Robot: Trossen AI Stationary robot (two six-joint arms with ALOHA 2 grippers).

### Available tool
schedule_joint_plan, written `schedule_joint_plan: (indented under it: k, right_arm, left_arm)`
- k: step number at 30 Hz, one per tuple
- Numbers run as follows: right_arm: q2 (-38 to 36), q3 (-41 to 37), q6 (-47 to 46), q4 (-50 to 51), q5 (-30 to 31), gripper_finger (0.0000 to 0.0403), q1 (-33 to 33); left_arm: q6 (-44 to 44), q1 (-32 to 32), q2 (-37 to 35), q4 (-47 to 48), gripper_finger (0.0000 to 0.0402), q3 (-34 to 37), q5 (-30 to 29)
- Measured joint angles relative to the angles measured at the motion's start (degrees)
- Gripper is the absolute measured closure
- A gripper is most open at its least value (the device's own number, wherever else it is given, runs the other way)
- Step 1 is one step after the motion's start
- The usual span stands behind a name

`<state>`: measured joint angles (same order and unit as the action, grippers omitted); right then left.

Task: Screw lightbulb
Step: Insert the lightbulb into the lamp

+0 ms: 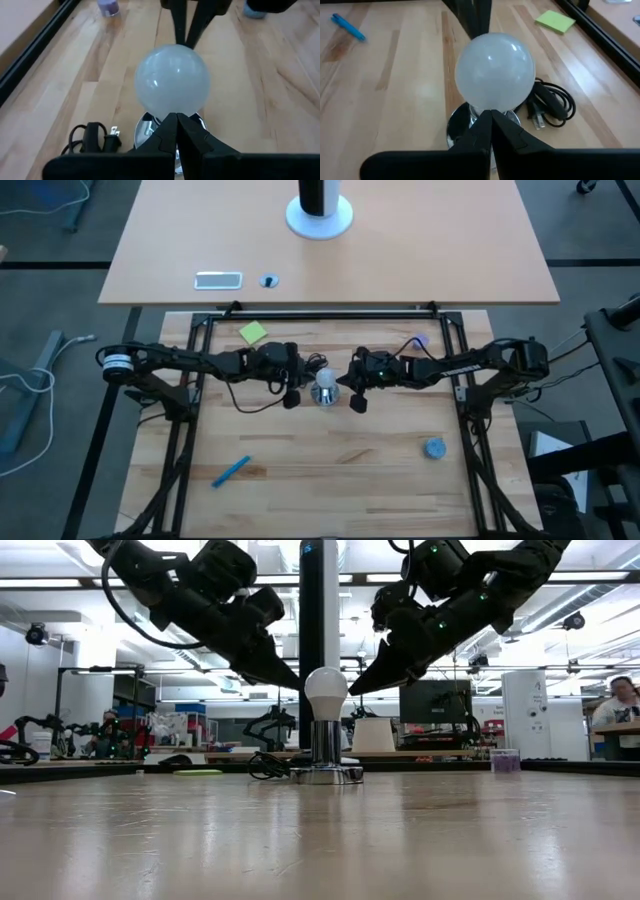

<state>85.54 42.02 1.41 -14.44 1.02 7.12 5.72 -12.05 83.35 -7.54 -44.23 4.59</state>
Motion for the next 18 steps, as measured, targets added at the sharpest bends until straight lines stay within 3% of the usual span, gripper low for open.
schedule_joint_plan:
  k: [6,10,18]
  right_arm:
    - [0.0,0.0,-0.4,1.3,-0.3,0.0403,-0.1]
    - [0.0,0.0,-0.7,3.9,2.5,0.0403,0.0]
    - [0.0,0.0,0.5,0.8,2.8,0.0403,0.4]
  left_arm:
    - [-0.2,0.0,-0.1,2.8,0.0401,0.0,-1.1]
    - [-0.8,0.0,-0.5,4.0,0.0401,0.0,-1.0]
    - [-0.3,0.1,-0.1,-0.2,0.0401,0.0,3.5]
